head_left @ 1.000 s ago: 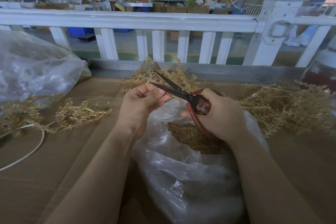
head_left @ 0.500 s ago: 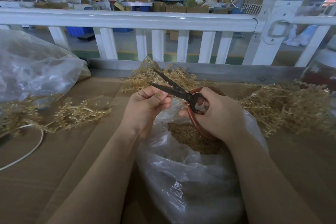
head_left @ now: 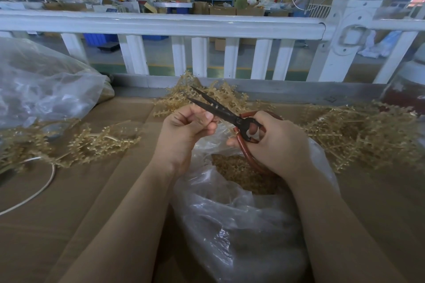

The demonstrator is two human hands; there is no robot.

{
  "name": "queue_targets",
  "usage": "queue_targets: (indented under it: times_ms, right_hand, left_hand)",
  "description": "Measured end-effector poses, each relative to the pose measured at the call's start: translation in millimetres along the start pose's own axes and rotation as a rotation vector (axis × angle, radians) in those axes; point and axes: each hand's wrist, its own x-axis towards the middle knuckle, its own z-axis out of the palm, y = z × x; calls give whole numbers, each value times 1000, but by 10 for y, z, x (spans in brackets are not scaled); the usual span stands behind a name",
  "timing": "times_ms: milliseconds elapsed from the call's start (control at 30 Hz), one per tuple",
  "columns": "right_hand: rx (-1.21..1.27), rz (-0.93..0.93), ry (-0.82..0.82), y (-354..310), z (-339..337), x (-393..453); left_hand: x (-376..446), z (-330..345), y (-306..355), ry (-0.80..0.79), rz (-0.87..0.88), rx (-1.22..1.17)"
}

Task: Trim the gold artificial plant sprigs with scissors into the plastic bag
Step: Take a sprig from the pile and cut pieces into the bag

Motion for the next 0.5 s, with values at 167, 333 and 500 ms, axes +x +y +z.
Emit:
queue_targets:
  times_ms: [167, 333, 500]
  right_hand:
    - [-5, -5, 0, -10, -15, 0]
    - [48, 4, -16, -23, -17, 2]
    - [97, 19, -41, -23, -14, 10]
  left_hand:
    - [5, -23, -19, 6, 57, 111]
    - [9, -27, -15, -17, 56, 105]
    - [6, -22, -4, -23, 44, 76]
